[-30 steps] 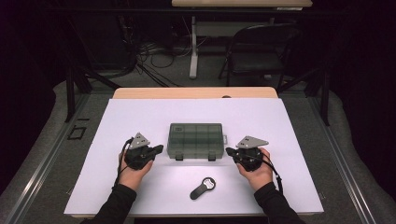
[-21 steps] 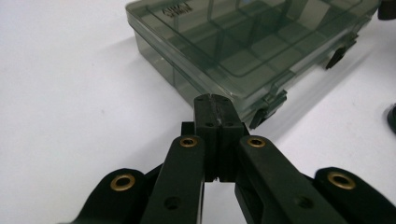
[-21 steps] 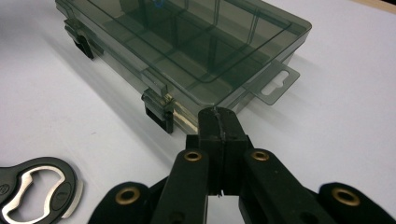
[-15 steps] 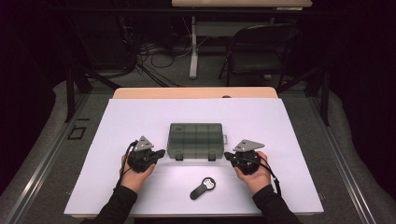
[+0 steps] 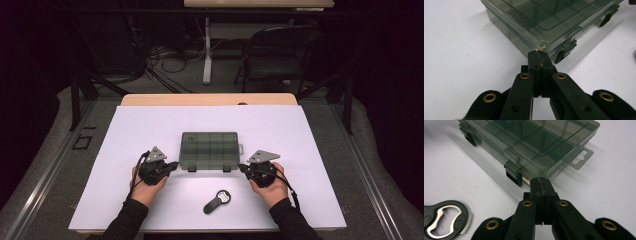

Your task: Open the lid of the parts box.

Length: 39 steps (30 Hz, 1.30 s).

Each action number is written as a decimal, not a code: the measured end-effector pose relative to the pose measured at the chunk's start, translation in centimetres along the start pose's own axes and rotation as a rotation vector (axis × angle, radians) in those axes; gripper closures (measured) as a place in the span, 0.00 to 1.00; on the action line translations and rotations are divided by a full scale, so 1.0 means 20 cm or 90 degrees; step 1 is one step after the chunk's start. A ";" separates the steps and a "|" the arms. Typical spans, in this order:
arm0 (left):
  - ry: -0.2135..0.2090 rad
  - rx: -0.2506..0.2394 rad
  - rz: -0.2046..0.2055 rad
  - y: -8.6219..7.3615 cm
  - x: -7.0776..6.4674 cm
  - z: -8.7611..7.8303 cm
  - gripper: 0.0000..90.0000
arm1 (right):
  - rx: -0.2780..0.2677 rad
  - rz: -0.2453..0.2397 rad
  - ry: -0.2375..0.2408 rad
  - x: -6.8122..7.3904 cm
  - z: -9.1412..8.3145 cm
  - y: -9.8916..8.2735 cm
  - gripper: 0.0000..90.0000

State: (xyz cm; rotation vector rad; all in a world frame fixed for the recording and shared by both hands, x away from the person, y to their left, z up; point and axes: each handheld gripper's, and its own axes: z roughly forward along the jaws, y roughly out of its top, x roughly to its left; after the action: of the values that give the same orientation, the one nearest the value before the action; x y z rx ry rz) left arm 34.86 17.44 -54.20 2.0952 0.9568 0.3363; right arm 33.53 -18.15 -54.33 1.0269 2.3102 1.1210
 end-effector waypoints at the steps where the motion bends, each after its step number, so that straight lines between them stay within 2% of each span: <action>1: 0.001 0.000 -0.001 0.00 0.00 0.00 1.00 | 0.000 0.001 -0.001 0.00 0.00 0.00 1.00; 16: -0.003 0.005 0.011 0.01 -0.03 0.00 1.00 | -0.004 -0.003 -0.019 -0.01 0.00 0.00 1.00; 21: 0.003 -0.012 0.010 0.02 -0.02 -0.01 1.00 | -0.019 -0.001 -0.021 -0.01 0.00 0.02 1.00; 25: 0.005 -0.025 0.007 0.03 -0.02 -0.02 0.99 | -0.030 -0.008 -0.028 -0.01 0.00 0.03 0.96; 32: 0.019 -0.040 -0.001 0.04 -0.01 -0.03 0.92 | -0.044 -0.012 -0.040 -0.01 0.00 0.03 0.89; 39: 0.027 -0.047 0.010 0.06 -0.01 -0.04 0.87 | -0.059 -0.019 -0.048 -0.01 -0.01 0.04 0.82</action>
State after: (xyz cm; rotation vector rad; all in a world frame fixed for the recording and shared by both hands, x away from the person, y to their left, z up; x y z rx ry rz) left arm 34.81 17.24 -52.75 2.0355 0.9398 0.4197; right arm 33.90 -18.00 -53.54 0.9798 2.1866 1.1457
